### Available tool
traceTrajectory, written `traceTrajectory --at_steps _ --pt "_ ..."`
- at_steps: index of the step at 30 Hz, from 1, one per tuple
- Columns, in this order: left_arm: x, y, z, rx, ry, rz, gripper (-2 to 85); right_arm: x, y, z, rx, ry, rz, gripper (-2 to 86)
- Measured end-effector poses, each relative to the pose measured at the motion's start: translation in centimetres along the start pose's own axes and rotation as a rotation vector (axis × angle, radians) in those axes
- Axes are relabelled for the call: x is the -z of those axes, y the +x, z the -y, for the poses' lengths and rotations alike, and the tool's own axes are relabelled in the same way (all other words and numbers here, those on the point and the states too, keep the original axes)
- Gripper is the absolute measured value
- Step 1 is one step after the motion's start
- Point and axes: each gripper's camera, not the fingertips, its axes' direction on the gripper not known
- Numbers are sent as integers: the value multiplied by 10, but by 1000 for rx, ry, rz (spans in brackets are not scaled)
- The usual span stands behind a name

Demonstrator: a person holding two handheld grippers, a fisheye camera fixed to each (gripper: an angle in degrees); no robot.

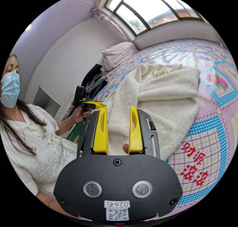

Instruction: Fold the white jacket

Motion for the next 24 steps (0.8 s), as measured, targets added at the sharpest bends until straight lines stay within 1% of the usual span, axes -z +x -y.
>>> traceTrajectory --at_steps 2,3,6,8,9,10,11,13,15,16,17,18,20,21,22,23,24 --pt "4 0 9 5 31 18 83 -24 7 4 -59 -41 11 122" --pt "8 0 16 -7 44 32 63 -30 7 5 -73 -57 -1 128" --pt "30 -3 44 -56 88 95 12 -59 2 15 -103 -112 -86 144" --pt "46 -10 74 -92 116 163 19 -76 -8 22 -107 -140 -171 146" --pt "54 -17 100 -111 127 210 35 -80 -11 24 -113 -146 -190 146" --pt "58 -25 129 -140 126 227 96 -87 -15 26 -129 -161 -228 146" --pt "58 -31 146 -147 118 228 127 -94 -19 29 -138 -173 -250 145" --pt "44 -52 214 -176 38 192 190 -101 -23 34 -168 -177 -267 144" --pt "22 -63 261 -198 -41 213 227 -107 -26 38 -205 -171 -291 145" --pt "4 -68 290 -215 -109 264 248 -110 -29 41 -226 -168 -314 145" --pt "-6 -71 304 -224 -144 294 251 -114 -33 43 -246 -163 -338 143" --pt "-28 -77 329 -240 -216 345 258 -116 -34 43 -257 -162 -349 141" --pt "-63 -91 361 -241 -341 392 241 -123 -38 44 -310 -147 -382 125" --pt "-88 -102 378 -230 -452 416 139 -125 -39 45 -320 -142 -387 120" --pt "-109 -111 390 -223 -543 484 73 -129 -42 47 -332 -147 -404 66" --pt "-114 -113 394 -235 -565 511 57 -129 -48 51 -329 -151 -404 27" --pt "-113 -112 404 -252 -560 493 38 -126 -53 53 -330 -127 -397 14"
